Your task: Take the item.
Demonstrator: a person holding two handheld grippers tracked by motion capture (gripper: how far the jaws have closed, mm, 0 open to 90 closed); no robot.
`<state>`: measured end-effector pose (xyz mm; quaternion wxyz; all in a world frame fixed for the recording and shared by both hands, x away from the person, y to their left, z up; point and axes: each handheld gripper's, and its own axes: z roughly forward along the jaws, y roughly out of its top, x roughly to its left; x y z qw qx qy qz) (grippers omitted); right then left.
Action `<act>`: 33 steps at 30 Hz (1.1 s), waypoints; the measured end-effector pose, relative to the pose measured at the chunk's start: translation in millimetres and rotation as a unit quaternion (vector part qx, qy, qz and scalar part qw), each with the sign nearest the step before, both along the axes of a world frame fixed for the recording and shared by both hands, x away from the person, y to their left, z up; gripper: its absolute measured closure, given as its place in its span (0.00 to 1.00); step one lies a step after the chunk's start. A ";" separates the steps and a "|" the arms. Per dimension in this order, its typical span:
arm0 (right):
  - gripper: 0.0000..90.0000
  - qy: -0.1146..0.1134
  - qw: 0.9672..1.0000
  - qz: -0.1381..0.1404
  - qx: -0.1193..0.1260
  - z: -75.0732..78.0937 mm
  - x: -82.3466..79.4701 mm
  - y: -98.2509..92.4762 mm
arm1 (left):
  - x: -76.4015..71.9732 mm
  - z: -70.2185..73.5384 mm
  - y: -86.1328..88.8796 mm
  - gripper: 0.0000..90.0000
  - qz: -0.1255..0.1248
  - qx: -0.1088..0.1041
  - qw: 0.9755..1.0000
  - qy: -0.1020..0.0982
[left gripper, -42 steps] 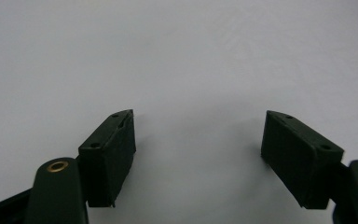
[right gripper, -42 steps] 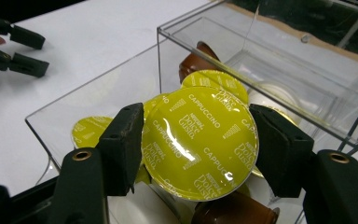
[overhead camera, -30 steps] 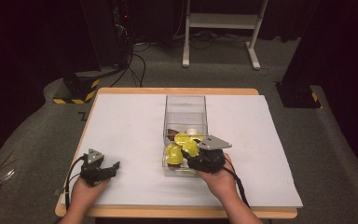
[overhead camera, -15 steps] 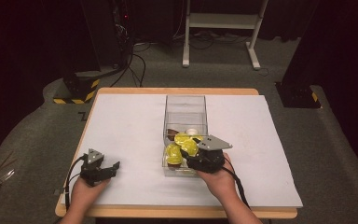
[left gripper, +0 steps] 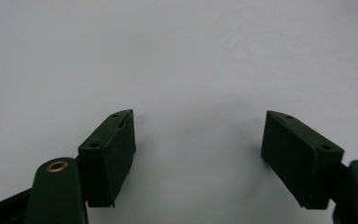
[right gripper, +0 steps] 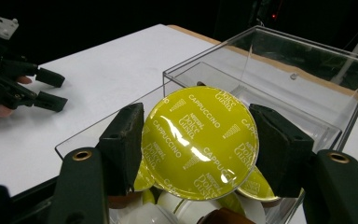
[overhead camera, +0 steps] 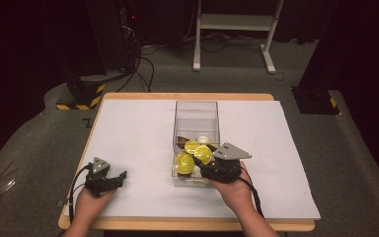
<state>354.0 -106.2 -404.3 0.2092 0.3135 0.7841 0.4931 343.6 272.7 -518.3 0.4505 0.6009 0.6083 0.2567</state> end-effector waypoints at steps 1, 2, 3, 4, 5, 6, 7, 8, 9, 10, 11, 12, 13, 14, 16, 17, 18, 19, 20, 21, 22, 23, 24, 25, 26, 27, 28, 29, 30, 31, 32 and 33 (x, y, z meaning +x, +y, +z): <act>0.43 -0.002 1.000 0.000 0.003 0.5 0.1 -0.6 | 0.1 0.0 0.0 0.29 0.000 0.000 1.000 0.000; 0.43 -0.004 1.000 -0.001 0.004 0.8 0.3 -1.1 | 0.2 0.0 -0.3 0.29 0.001 -0.005 1.000 0.001; 0.43 -0.006 1.000 -0.001 0.008 0.8 0.4 -1.5 | 0.2 0.0 -0.4 0.29 0.001 -0.006 1.000 0.000; 0.43 -0.008 1.000 0.000 0.010 0.4 0.3 -1.8 | 0.1 0.0 -0.3 0.29 0.000 -0.005 1.000 0.000; 0.43 -0.010 1.000 0.001 0.010 -0.2 0.5 -2.0 | 0.0 0.1 0.2 0.29 -0.001 -0.001 1.000 0.001; 0.43 -0.011 1.000 0.000 0.010 -0.8 0.6 -2.2 | 0.0 0.0 0.2 0.29 -0.001 -0.001 1.000 0.000; 0.43 -0.011 1.000 0.001 0.013 -1.7 1.3 -2.6 | 0.0 0.0 0.2 0.29 -0.001 -0.001 1.000 0.000; 0.43 -0.009 1.000 0.002 0.017 -2.4 2.3 -2.9 | 0.0 0.0 0.1 0.29 -0.001 0.000 1.000 0.000; 0.43 -0.009 1.000 0.003 0.019 -2.6 2.9 -3.0 | 0.0 -0.1 -0.7 0.29 0.003 -0.004 1.000 -0.001; 0.43 -0.010 1.000 0.003 0.020 -2.3 3.3 -3.2 | -0.2 0.0 -0.4 0.29 0.001 -0.001 1.000 0.001; 0.43 -0.011 1.000 0.005 0.022 -1.8 3.6 -3.4 | 0.0 -0.1 -0.7 0.29 0.003 -0.003 1.000 -0.001; 0.43 -0.013 1.000 0.007 0.023 -1.1 3.8 -3.3 | 0.1 -0.1 -0.8 0.29 0.003 -0.004 1.000 -0.002; 0.43 -0.015 1.000 0.007 0.023 -0.2 3.7 -3.2 | -0.1 0.0 -0.4 0.29 0.002 -0.002 1.000 0.000; 0.43 -0.019 1.000 0.008 0.024 0.8 3.7 -3.2 | -0.1 -0.1 -0.6 0.29 0.002 -0.002 1.000 0.000; 0.43 -0.026 0.999 0.009 0.030 2.3 2.8 -3.8 | -0.1 -0.1 -0.5 0.29 0.002 -0.002 1.000 -0.001; 0.43 -0.030 0.999 0.010 0.032 2.5 2.2 -4.2 | 0.0 -0.1 -0.7 0.29 0.003 -0.004 1.000 -0.001; 0.43 -0.033 0.999 0.009 0.033 2.5 1.4 -4.3 | -0.2 -0.1 -0.6 0.29 0.002 -0.002 1.000 0.000; 0.43 -0.036 0.999 0.010 0.033 2.6 0.7 -5.0 | -0.2 -0.1 -0.8 0.29 0.003 -0.003 1.000 -0.001; 0.43 -0.037 0.999 0.009 0.034 2.7 0.0 -5.6 | -0.2 -0.1 -0.7 0.29 0.002 -0.002 1.000 -0.001; 0.43 -0.039 0.999 0.009 0.036 2.5 -0.4 -6.8 | -0.2 0.0 -0.6 0.29 0.002 -0.002 1.000 0.000; 0.43 -0.042 0.998 0.007 0.035 2.5 -0.3 -7.6 | 0.1 -0.2 -0.8 0.29 0.003 -0.004 1.000 -0.002; 0.43 -0.042 0.998 0.005 0.038 2.7 0.4 -9.3 | 0.0 -0.1 -0.7 0.29 0.003 -0.004 1.000 -0.001; 0.43 -0.039 0.998 0.004 0.042 3.0 0.8 -10.6 | -0.1 -0.1 -0.8 0.29 0.003 -0.003 1.000 -0.001; 0.43 -0.039 0.998 0.002 0.049 4.1 0.8 -12.6 | -0.2 0.0 -0.4 0.29 0.001 -0.001 1.000 0.000; 0.43 -0.043 0.998 -0.001 0.053 6.1 0.0 -14.6 | -0.1 -0.1 -0.5 0.29 0.002 -0.002 1.000 0.000; 0.43 -0.047 0.997 -0.001 0.054 7.4 -0.6 -16.0 | -0.1 0.0 -0.4 0.29 0.002 -0.002 1.000 0.000; 0.43 -0.050 0.997 -0.002 0.054 8.3 -1.1 -17.2 | 0.0 -0.1 -0.5 0.29 0.002 -0.003 1.000 -0.001; 0.43 -0.051 0.997 -0.006 0.056 9.4 -2.0 -18.5 | 0.0 0.0 0.0 0.29 0.000 0.000 1.000 0.000; 0.43 -0.052 0.997 -0.008 0.058 10.5 -2.6 -20.1 | 0.0 0.0 0.1 0.29 0.000 0.000 1.000 0.000; 0.43 -0.052 0.997 -0.008 0.058 10.5 -2.6 -20.1 | 0.0 0.0 0.1 0.29 0.000 0.000 1.000 0.000; 0.43 -0.054 0.997 -0.009 0.057 11.4 -3.1 -21.8 | 0.2 -0.1 -0.2 0.29 0.001 -0.003 1.000 -0.001; 0.43 -0.056 0.997 -0.014 0.058 12.4 -3.7 -24.3 | 0.2 -0.1 -0.1 0.29 0.001 -0.003 1.000 -0.001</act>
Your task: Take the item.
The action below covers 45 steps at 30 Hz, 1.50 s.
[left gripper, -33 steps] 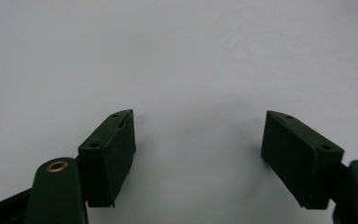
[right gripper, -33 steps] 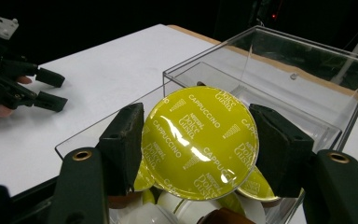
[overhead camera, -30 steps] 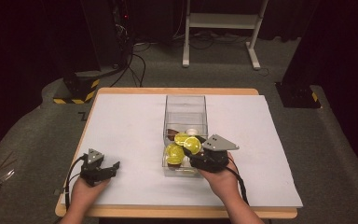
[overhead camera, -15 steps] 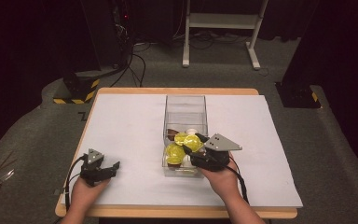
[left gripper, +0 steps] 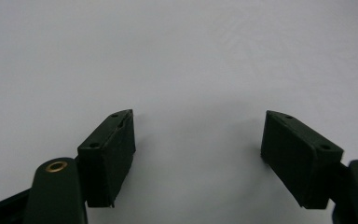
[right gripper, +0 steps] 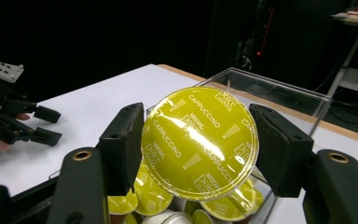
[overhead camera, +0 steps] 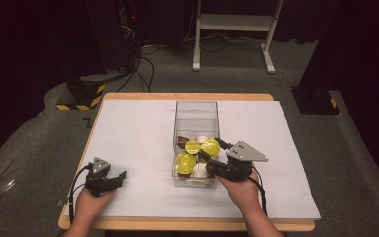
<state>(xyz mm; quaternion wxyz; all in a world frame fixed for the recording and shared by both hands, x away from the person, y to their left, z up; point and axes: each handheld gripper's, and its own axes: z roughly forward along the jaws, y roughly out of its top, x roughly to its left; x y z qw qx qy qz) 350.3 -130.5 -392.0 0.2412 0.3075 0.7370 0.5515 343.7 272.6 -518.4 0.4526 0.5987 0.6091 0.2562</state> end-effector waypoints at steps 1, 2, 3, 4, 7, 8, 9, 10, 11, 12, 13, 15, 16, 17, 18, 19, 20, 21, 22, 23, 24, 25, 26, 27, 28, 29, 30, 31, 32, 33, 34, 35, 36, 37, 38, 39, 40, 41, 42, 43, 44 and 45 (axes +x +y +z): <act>0.43 -0.001 1.000 -0.002 0.001 0.4 -0.1 -1.4 | -0.2 0.1 0.3 0.29 -0.002 0.002 1.000 0.001; 0.43 -0.001 1.000 -0.004 0.002 0.8 -0.2 -3.2 | 0.0 0.0 -0.1 0.29 0.000 0.000 1.000 0.000; 0.43 -0.002 1.000 -0.007 0.002 1.3 0.0 -4.9 | 0.0 0.0 -0.1 0.29 0.000 0.000 1.000 0.000; 0.43 -0.002 1.000 -0.009 0.003 1.7 0.4 -6.7 | 0.0 0.0 -0.1 0.29 0.000 -0.001 1.000 0.000; 0.43 -0.003 1.000 -0.016 0.006 3.2 1.5 -11.4 | 0.0 0.0 0.0 0.29 0.000 0.000 1.000 0.000; 0.43 -0.003 1.000 -0.020 0.010 4.1 1.9 -14.3 | 0.0 0.0 0.0 0.29 0.000 0.000 1.000 0.000; 0.43 -0.003 1.000 -0.020 0.010 4.1 1.9 -14.3 | 0.0 0.0 0.0 0.29 0.000 -0.001 1.000 0.000; 0.43 -0.007 1.000 -0.022 0.010 4.4 2.6 -15.9 | -0.1 0.1 0.2 0.29 -0.001 0.001 1.000 0.001; 0.43 -0.009 1.000 -0.029 0.008 4.9 3.5 -19.8 | 0.0 0.0 0.0 0.29 0.000 0.000 1.000 0.000; 0.43 -0.008 0.999 -0.032 0.010 4.8 3.9 -21.7 | 0.0 0.0 0.0 0.29 0.000 -0.001 1.000 0.000; 0.43 -0.008 0.999 -0.032 0.010 4.8 3.9 -21.7 | 0.0 0.0 -0.1 0.29 0.000 0.000 1.000 0.000; 0.43 -0.008 0.999 -0.041 0.009 4.2 5.8 -26.8 | 0.0 0.0 0.0 0.29 0.000 0.000 1.000 0.000; 0.43 -0.008 0.999 -0.041 0.009 4.2 5.8 -26.8 | 0.0 0.0 0.0 0.29 0.000 -0.001 1.000 0.000; 0.43 -0.009 0.999 -0.043 0.010 4.0 7.0 -28.8 | 0.0 0.0 0.0 0.29 0.000 -0.001 1.000 0.000; 0.43 -0.006 0.999 -0.048 0.013 4.0 8.2 -32.4 | -0.1 0.0 0.0 0.29 0.000 0.000 1.000 0.000; 0.43 -0.006 0.999 -0.048 0.013 4.0 8.2 -32.4 | -0.1 0.0 0.0 0.29 0.000 0.000 1.000 0.000; 0.43 -0.009 0.999 -0.052 0.012 4.4 8.6 -34.9 | -0.1 0.0 -0.1 0.29 0.001 0.001 1.000 0.000; 0.43 -0.009 0.999 -0.052 0.012 4.4 8.6 -34.9 | -0.1 0.0 0.0 0.29 0.001 0.000 1.000 0.000; 0.43 -0.009 0.998 -0.054 0.015 4.6 8.4 -36.1 | -0.1 0.0 0.0 0.29 0.000 0.000 1.000 0.000; 0.43 -0.012 0.998 -0.058 0.011 4.6 8.9 -38.8 | 0.0 0.0 0.0 0.29 0.000 0.000 1.000 0.000; 0.43 -0.012 0.998 -0.058 0.011 4.6 8.9 -38.8 | -0.1 0.1 0.2 0.29 -0.001 0.001 1.000 0.001; 0.43 -0.013 0.998 -0.060 0.011 4.6 9.1 -40.0 | -0.1 0.1 0.0 0.29 0.000 -0.002 1.000 0.001; 0.43 -0.013 0.998 -0.061 0.011 4.5 9.2 -41.4 | -0.1 0.1 0.2 0.29 -0.001 -0.001 1.000 0.001; 0.43 -0.012 0.998 -0.067 0.012 4.2 9.8 -44.2 | -0.1 0.1 0.3 0.29 -0.001 0.001 1.000 0.001; 0.43 -0.012 0.998 -0.067 0.012 4.2 9.8 -44.2 | -0.2 0.1 0.4 0.29 -0.002 0.001 1.000 0.002; 0.43 -0.013 0.998 -0.068 0.012 4.1 10.0 -44.8 | -0.2 0.1 0.4 0.29 -0.002 0.001 1.000 0.002; 0.43 -0.011 0.998 -0.069 0.011 4.1 10.4 -46.7 | -0.1 0.1 0.4 0.29 -0.002 0.001 1.000 0.002; 0.43 -0.010 0.997 -0.072 0.013 3.9 10.7 -47.7 | -0.1 0.1 0.4 0.29 -0.002 0.000 1.000 0.002; 0.43 -0.011 0.997 -0.074 0.013 3.9 11.7 -49.5 | -0.1 0.1 0.4 0.29 -0.002 0.001 1.000 0.002; 0.43 -0.011 0.997 -0.075 0.014 4.0 12.1 -50.7 | -0.2 0.1 0.4 0.29 -0.002 0.002 1.000 0.002; 0.43 -0.009 0.997 -0.077 0.018 4.0 12.2 -52.0 | -0.2 0.1 0.3 0.29 -0.002 0.002 1.000 0.001; 0.43 -0.008 0.997 -0.078 0.019 4.0 12.3 -53.4 | 0.0 0.0 0.1 0.29 -0.001 0.000 1.000 0.000; 0.43 -0.009 0.997 -0.081 0.018 3.9 12.4 -54.8 | -0.1 0.1 0.4 0.29 -0.002 0.001 1.000 0.002; 0.43 -0.011 0.996 -0.083 0.016 3.7 12.6 -56.3 | -0.1 0.1 0.2 0.29 -0.001 -0.001 1.000 0.002; 0.43 -0.011 0.996 -0.085 0.016 3.3 13.0 -58.1 | 0.0 0.1 0.2 0.29 -0.001 -0.002 1.000 0.002; 0.43 -0.011 0.996 -0.087 0.015 3.1 13.3 -59.4 | 0.0 0.1 -0.1 0.29 0.000 -0.004 1.000 0.001; 0.43 -0.010 0.996 -0.090 0.014 2.7 13.5 -61.3 | 0.0 0.1 -0.1 0.29 0.000 -0.003 1.000 0.001; 0.43 -0.011 0.996 -0.092 0.014 2.6 13.7 -62.0 | -0.2 0.1 0.3 0.29 -0.002 0.001 1.000 0.002; 0.43 -0.009 0.995 -0.094 0.015 2.2 14.0 -64.5 | 0.0 0.0 0.0 0.29 0.000 0.000 1.000 0.000; 0.43 -0.010 0.995 -0.094 0.015 2.1 14.3 -65.5 | -0.1 0.1 0.3 0.29 -0.001 0.001 1.000 0.001; 0.43 -0.010 0.995 -0.097 0.014 1.9 14.6 -66.2 | -0.1 0.1 0.2 0.29 -0.001 -0.001 1.000 0.001; 0.43 -0.009 0.995 -0.099 0.013 1.6 15.1 -67.0 | -0.1 0.1 0.1 0.29 -0.001 -0.002 1.000 0.001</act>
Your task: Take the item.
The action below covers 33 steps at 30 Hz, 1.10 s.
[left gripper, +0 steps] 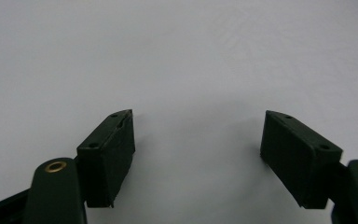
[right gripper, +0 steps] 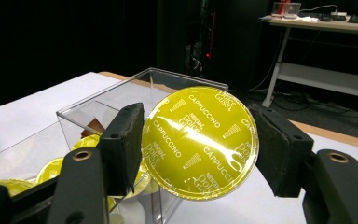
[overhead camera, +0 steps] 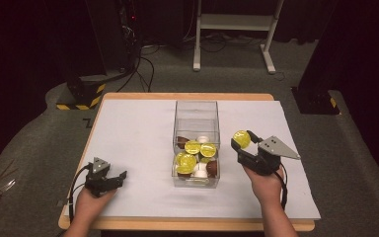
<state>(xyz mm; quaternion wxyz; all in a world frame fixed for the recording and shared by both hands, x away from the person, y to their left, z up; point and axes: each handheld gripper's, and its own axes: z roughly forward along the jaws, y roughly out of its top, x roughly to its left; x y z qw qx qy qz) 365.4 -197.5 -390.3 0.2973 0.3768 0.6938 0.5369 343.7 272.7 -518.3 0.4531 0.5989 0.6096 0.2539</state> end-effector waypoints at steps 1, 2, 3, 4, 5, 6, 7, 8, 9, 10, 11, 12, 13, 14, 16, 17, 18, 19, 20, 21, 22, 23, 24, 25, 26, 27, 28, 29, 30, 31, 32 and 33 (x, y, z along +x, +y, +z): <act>0.43 0.002 1.000 -0.001 0.004 -0.5 0.7 -0.9 | 0.0 0.0 0.2 0.29 -0.001 0.002 1.000 0.000; 0.43 0.002 1.000 0.000 0.005 -0.7 1.0 -1.3 | 0.0 -0.1 -0.2 0.29 0.001 0.002 1.000 -0.001; 0.43 0.004 1.000 -0.001 0.005 -1.1 0.9 -1.5 | 0.0 -0.1 -0.2 0.29 0.002 0.002 1.000 -0.002; 0.43 0.003 1.000 -0.002 0.003 -1.3 1.0 -1.6 | 0.0 -0.1 -0.2 0.29 0.002 0.002 1.000 -0.002; 0.43 0.002 1.000 -0.002 0.001 -1.8 1.3 -2.1 | 0.1 -0.1 -0.2 0.29 0.002 0.001 1.000 -0.001; 0.43 0.002 1.000 -0.003 0.000 -2.5 1.9 -2.7 | 0.1 -0.1 -0.1 0.29 0.001 0.002 1.000 -0.001; 0.43 0.003 1.000 -0.004 0.000 -3.0 2.4 -3.2 | 0.1 0.0 -0.1 0.29 0.001 0.001 1.000 -0.001; 0.43 0.005 1.000 -0.008 -0.003 -5.1 4.3 -5.7 | 0.1 0.0 -0.1 0.29 0.001 0.000 1.000 -0.001; 0.43 0.005 1.000 -0.008 -0.003 -5.1 4.3 -5.7 | 0.1 0.0 -0.1 0.29 0.001 0.001 1.000 -0.001; 0.43 0.007 1.000 -0.011 -0.003 -6.2 4.9 -7.0 | 0.1 0.0 -0.1 0.29 0.001 0.001 1.000 -0.001; 0.43 0.008 1.000 -0.013 -0.002 -7.3 5.7 -8.4 | 0.0 0.0 -0.1 0.29 0.001 0.002 1.000 -0.001; 0.43 0.010 1.000 -0.016 -0.003 -8.3 6.2 -9.7 | 0.1 0.0 -0.1 0.29 0.001 0.001 1.000 -0.001; 0.43 0.010 1.000 -0.019 -0.006 -9.4 7.2 -11.1 | 0.0 0.0 -0.1 0.29 0.001 0.001 1.000 -0.001; 0.43 0.011 1.000 -0.022 -0.006 -10.3 8.2 -12.0 | -0.1 0.0 0.0 0.29 0.001 0.002 1.000 -0.001; 0.43 0.015 1.000 -0.026 -0.007 -11.8 9.9 -14.1 | -0.3 0.0 -0.6 0.29 0.002 0.001 1.000 -0.001; 0.43 0.017 0.999 -0.028 -0.007 -12.7 10.8 -15.5 | -0.2 0.0 -0.6 0.29 0.003 0.001 1.000 -0.001; 0.43 0.018 0.999 -0.031 -0.006 -13.8 11.8 -17.1 | -0.1 0.0 -0.5 0.29 0.002 0.001 1.000 -0.001; 0.43 0.020 0.999 -0.033 -0.005 -14.8 12.5 -19.1 | -0.2 0.1 0.0 0.29 0.001 0.004 1.000 0.000; 0.43 0.021 0.999 -0.036 -0.006 -16.0 13.6 -21.5 | -0.1 0.1 0.0 0.29 0.001 0.003 1.000 0.000; 0.43 0.021 0.999 -0.040 -0.011 -17.1 14.7 -23.4 | -0.1 0.1 0.0 0.29 0.001 0.003 1.000 0.000; 0.43 0.022 0.999 -0.045 -0.014 -18.3 15.9 -25.4 | -0.1 0.1 0.1 0.29 0.001 0.003 1.000 0.000; 0.43 0.023 0.998 -0.049 -0.013 -19.8 17.5 -28.1 | -0.2 0.1 0.1 0.29 0.000 0.003 1.000 0.000; 0.43 0.026 0.998 -0.052 -0.010 -21.1 18.5 -30.2 | -0.4 0.1 0.0 0.29 0.001 0.002 1.000 0.001; 0.43 0.030 0.998 -0.056 -0.008 -22.8 20.0 -32.9 | -0.3 0.0 -0.7 0.29 0.003 0.000 1.000 -0.001; 0.43 0.034 0.998 -0.059 -0.007 -24.9 21.4 -35.7 | -0.2 0.1 -0.1 0.29 0.001 0.003 1.000 -0.001; 0.43 0.035 0.997 -0.065 -0.009 -27.1 22.9 -37.5 | -0.2 0.1 0.1 0.29 0.000 0.002 1.000 0.000; 0.43 0.036 0.997 -0.068 -0.011 -28.8 24.5 -38.8 | -0.1 0.1 0.2 0.29 0.000 0.002 1.000 0.000; 0.43 0.041 0.997 -0.069 -0.009 -30.5 25.8 -40.0 | -0.1 0.2 0.2 0.29 0.000 0.002 1.000 0.000; 0.43 0.043 0.997 -0.071 -0.009 -31.7 26.7 -41.0 | -0.2 0.1 0.1 0.29 0.000 0.002 1.000 0.000; 0.43 0.047 0.996 -0.074 -0.007 -33.6 27.5 -42.4 | -0.2 0.1 0.1 0.29 0.000 0.003 1.000 0.000; 0.43 0.048 0.996 -0.075 -0.007 -35.0 27.9 -43.4 | -0.1 0.1 0.1 0.29 0.000 0.003 1.000 0.000; 0.43 0.049 0.996 -0.076 -0.008 -36.1 28.1 -44.5 | -0.2 0.2 0.5 0.29 -0.002 0.005 1.000 0.002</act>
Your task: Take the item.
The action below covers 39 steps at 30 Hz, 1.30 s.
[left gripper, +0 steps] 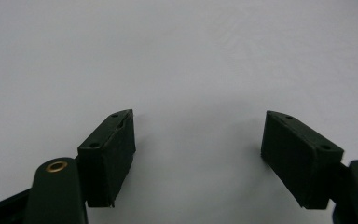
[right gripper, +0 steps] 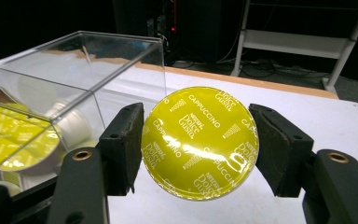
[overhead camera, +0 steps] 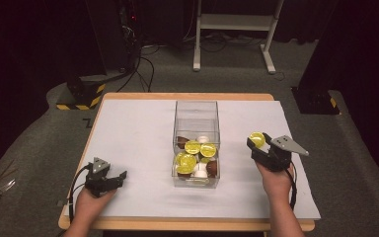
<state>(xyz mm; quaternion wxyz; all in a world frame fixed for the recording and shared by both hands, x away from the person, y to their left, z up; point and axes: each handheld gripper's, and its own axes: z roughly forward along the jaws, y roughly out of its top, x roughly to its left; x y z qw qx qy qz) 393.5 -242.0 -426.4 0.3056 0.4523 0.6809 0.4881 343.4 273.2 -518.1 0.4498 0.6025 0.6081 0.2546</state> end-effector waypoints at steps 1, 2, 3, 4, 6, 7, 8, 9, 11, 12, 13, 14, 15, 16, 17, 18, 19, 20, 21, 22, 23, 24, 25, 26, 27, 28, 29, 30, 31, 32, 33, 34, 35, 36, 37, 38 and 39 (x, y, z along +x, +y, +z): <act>0.43 0.000 1.000 -0.002 -0.002 -0.8 0.2 -0.6 | 0.1 0.0 -0.1 0.29 0.000 -0.003 1.000 0.000; 0.43 0.001 1.000 -0.004 -0.006 -2.3 1.1 -1.9 | 0.3 0.0 -0.6 0.29 0.002 -0.007 1.000 0.000; 0.43 0.003 1.000 -0.006 -0.007 -3.2 1.7 -2.9 | 0.3 0.0 0.1 0.29 0.000 -0.003 1.000 0.001; 0.43 0.005 1.000 -0.008 -0.006 -5.0 2.7 -4.8 | 0.3 0.0 0.1 0.29 -0.001 -0.003 1.000 0.001; 0.43 0.011 1.000 -0.013 -0.006 -8.6 4.6 -7.4 | 0.2 0.0 -0.1 0.29 0.000 -0.003 1.000 0.001; 0.43 0.015 1.000 -0.015 -0.006 -10.7 5.6 -8.3 | 0.2 0.0 -0.7 0.29 0.002 -0.007 1.000 0.000; 0.43 0.019 1.000 -0.018 -0.008 -12.7 6.4 -8.9 | 0.2 0.1 0.0 0.29 -0.001 -0.003 1.000 0.001; 0.43 0.022 1.000 -0.019 -0.010 -14.6 7.2 -9.1 | 0.3 0.0 0.0 0.29 -0.001 -0.003 1.000 0.001; 0.43 0.029 0.999 -0.020 -0.010 -18.0 9.3 -9.7 | 0.4 0.0 0.0 0.29 0.000 -0.004 1.000 0.001; 0.43 0.031 0.999 -0.021 -0.010 -19.6 10.1 -9.8 | 0.3 0.0 -0.1 0.29 0.000 -0.003 1.000 0.001; 0.43 0.033 0.999 -0.021 -0.010 -21.1 10.9 -10.1 | 0.3 0.0 -0.1 0.29 -0.001 -0.003 1.000 0.001; 0.43 0.035 0.999 -0.022 -0.010 -22.5 11.5 -10.2 | 0.3 0.0 -0.1 0.29 -0.001 -0.003 1.000 0.001; 0.43 0.037 0.999 -0.023 -0.011 -23.4 12.0 -10.4 | 0.4 0.0 0.1 0.29 -0.001 -0.003 1.000 0.001; 0.43 0.040 0.999 -0.023 -0.012 -24.9 13.0 -10.8 | 0.4 0.0 0.1 0.29 -0.001 -0.003 1.000 0.001; 0.43 0.042 0.999 -0.021 -0.013 -26.3 13.8 -11.0 | 0.4 0.0 0.1 0.29 -0.001 -0.003 1.000 0.001; 0.43 0.045 0.999 -0.021 -0.015 -27.8 14.5 -10.5 | 0.3 0.1 0.3 0.29 -0.002 -0.001 1.000 0.002; 0.43 0.047 0.999 -0.022 -0.018 -28.9 15.0 -10.1 | 0.4 0.0 0.0 0.29 -0.001 -0.002 1.000 0.001; 0.43 0.051 0.998 -0.024 -0.021 -30.7 16.3 -9.9 | 0.3 -0.1 -0.3 0.29 0.000 -0.003 1.000 0.000; 0.43 0.054 0.998 -0.025 -0.020 -32.1 17.6 -10.3 | 0.3 -0.1 -0.4 0.29 0.000 -0.003 1.000 0.000; 0.43 0.056 0.998 -0.026 -0.021 -32.8 18.5 -10.4 | 0.2 -0.1 -0.3 0.29 0.000 -0.003 1.000 0.000; 0.43 0.060 0.998 -0.029 -0.020 -33.9 19.6 -10.4 | 0.2 -0.1 -0.2 0.29 0.000 -0.003 1.000 0.000; 0.43 0.063 0.997 -0.029 -0.018 -34.8 20.7 -10.5 | 0.2 0.0 -0.1 0.29 0.000 -0.003 1.000 0.001; 0.43 0.066 0.997 -0.029 -0.018 -35.6 21.6 -10.3 | 0.2 -0.1 -0.2 0.29 0.000 -0.003 1.000 0.000; 0.43 0.068 0.997 -0.029 -0.019 -36.6 22.7 -9.9 | 0.3 -0.2 -0.8 0.29 0.003 -0.006 1.000 -0.001; 0.43 0.070 0.997 -0.029 -0.021 -37.6 23.6 -9.5 | 0.3 -0.2 -1.0 0.29 0.003 -0.006 1.000 -0.001; 0.43 0.072 0.997 -0.029 -0.024 -38.6 24.7 -9.1 | 0.3 -0.2 -0.9 0.29 0.003 -0.006 1.000 -0.001; 0.43 0.076 0.996 -0.029 -0.024 -39.4 25.3 -8.6 | 0.3 -0.2 -0.8 0.29 0.003 -0.006 1.000 -0.001; 0.43 0.078 0.996 -0.028 -0.027 -40.1 26.1 -8.6 | 0.3 -0.1 -0.2 0.29 0.001 -0.003 1.000 0.000; 0.43 0.080 0.996 -0.029 -0.028 -40.8 26.7 -8.5 | 0.3 -0.1 -0.6 0.29 0.002 -0.006 1.000 0.000; 0.43 0.083 0.996 -0.030 -0.026 -41.6 27.1 -8.6 | 0.3 -0.2 -0.8 0.29 0.003 -0.006 1.000 -0.001; 0.43 0.086 0.995 -0.030 -0.027 -42.5 27.6 -8.9 | 0.3 -0.2 -0.9 0.29 0.003 -0.006 1.000 -0.001; 0.43 0.090 0.995 -0.031 -0.028 -43.4 28.0 -8.7 | 0.2 -0.1 -0.5 0.29 0.002 -0.003 1.000 -0.001; 0.43 0.091 0.995 -0.031 -0.031 -44.5 28.5 -8.1 | 0.2 -0.1 -0.3 0.29 0.001 -0.003 1.000 0.000; 0.43 0.094 0.994 -0.032 -0.034 -45.5 28.9 -7.4 | 0.2 -0.1 -0.3 0.29 0.001 -0.003 1.000 0.000; 0.43 0.097 0.994 -0.032 -0.037 -46.7 29.6 -7.0 | 0.2 -0.1 -0.3 0.29 0.001 -0.003 1.000 0.000; 0.43 0.100 0.994 -0.034 -0.039 -47.9 30.0 -6.3 | 0.2 -0.1 -0.3 0.29 0.001 -0.003 1.000 -0.001; 0.43 0.101 0.993 -0.034 -0.040 -48.7 30.5 -5.9 | 0.2 -0.1 -0.3 0.29 0.001 -0.003 1.000 0.000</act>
